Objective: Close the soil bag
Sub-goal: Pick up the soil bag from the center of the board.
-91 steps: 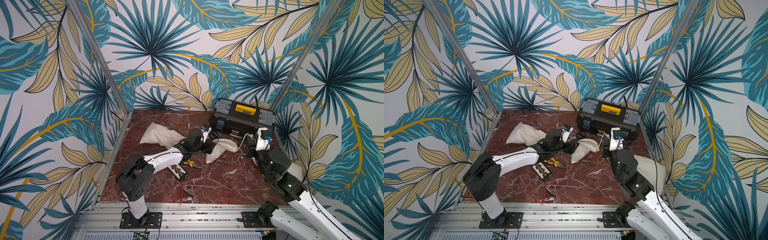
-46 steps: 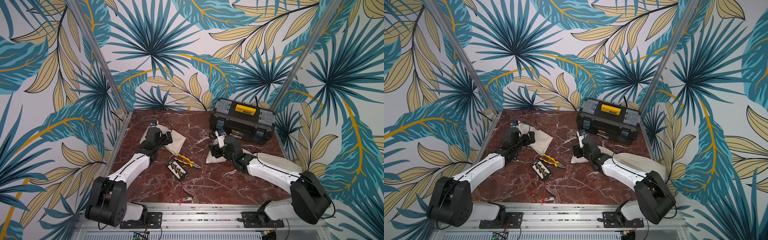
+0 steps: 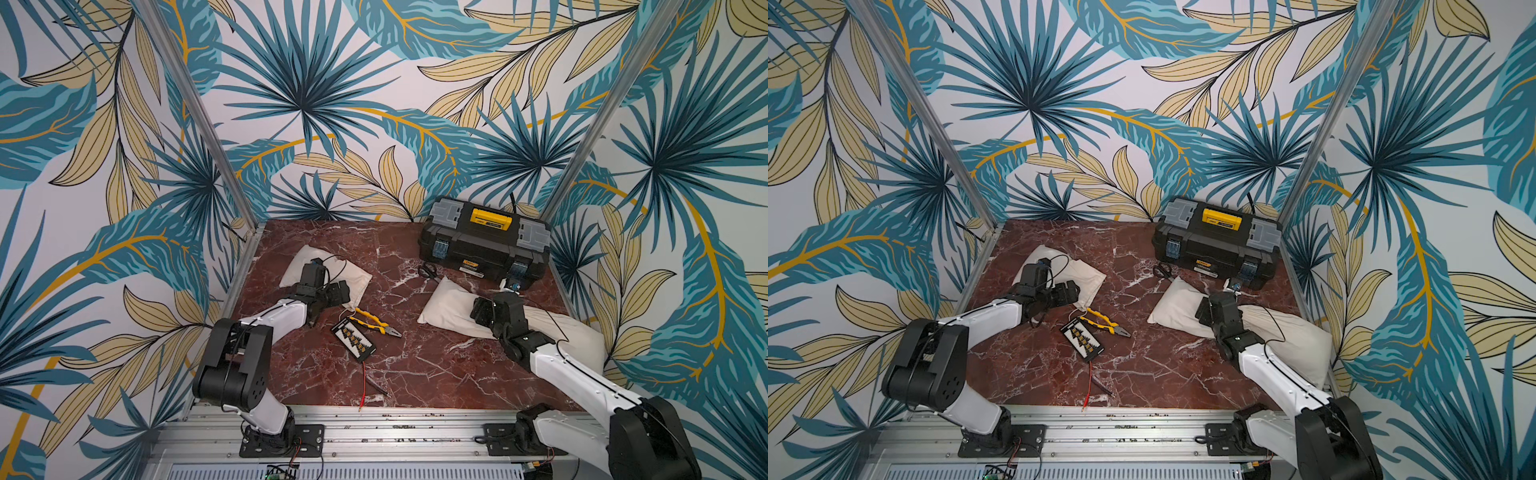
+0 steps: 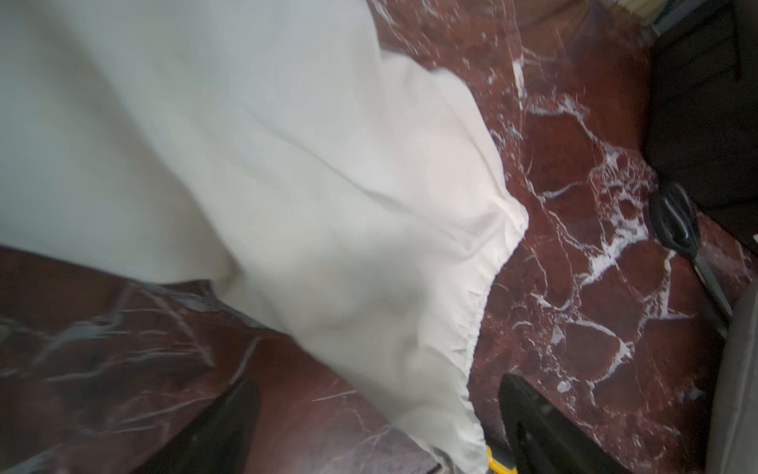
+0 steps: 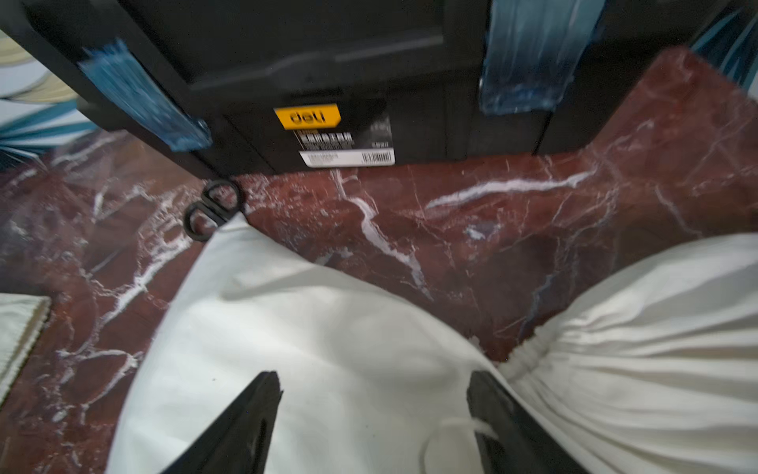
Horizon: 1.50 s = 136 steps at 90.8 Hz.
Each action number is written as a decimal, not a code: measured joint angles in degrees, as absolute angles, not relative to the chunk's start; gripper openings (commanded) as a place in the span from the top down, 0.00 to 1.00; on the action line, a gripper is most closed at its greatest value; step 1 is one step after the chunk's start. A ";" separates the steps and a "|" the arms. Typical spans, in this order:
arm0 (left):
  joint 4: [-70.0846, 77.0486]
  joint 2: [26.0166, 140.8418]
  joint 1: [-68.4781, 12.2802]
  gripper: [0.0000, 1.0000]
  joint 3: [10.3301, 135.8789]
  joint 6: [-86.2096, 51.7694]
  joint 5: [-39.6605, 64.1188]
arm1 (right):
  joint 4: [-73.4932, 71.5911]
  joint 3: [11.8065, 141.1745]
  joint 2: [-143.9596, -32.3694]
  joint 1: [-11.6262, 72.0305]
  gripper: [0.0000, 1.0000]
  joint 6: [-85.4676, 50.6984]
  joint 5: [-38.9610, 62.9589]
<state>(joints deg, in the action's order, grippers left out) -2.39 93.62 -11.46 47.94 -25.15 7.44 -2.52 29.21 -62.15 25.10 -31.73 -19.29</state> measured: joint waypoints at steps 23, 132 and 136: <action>-0.58 100.71 -14.33 0.72 51.92 -27.00 13.47 | -6.07 29.15 -61.84 25.23 0.22 -30.28 -14.50; 26.70 99.88 -24.45 0.90 59.31 -50.68 22.46 | -52.31 44.18 -100.99 41.15 0.24 -28.49 12.51; 26.83 99.90 -24.45 0.90 59.31 -50.92 22.55 | -52.53 45.23 -102.28 41.15 0.27 -28.10 12.53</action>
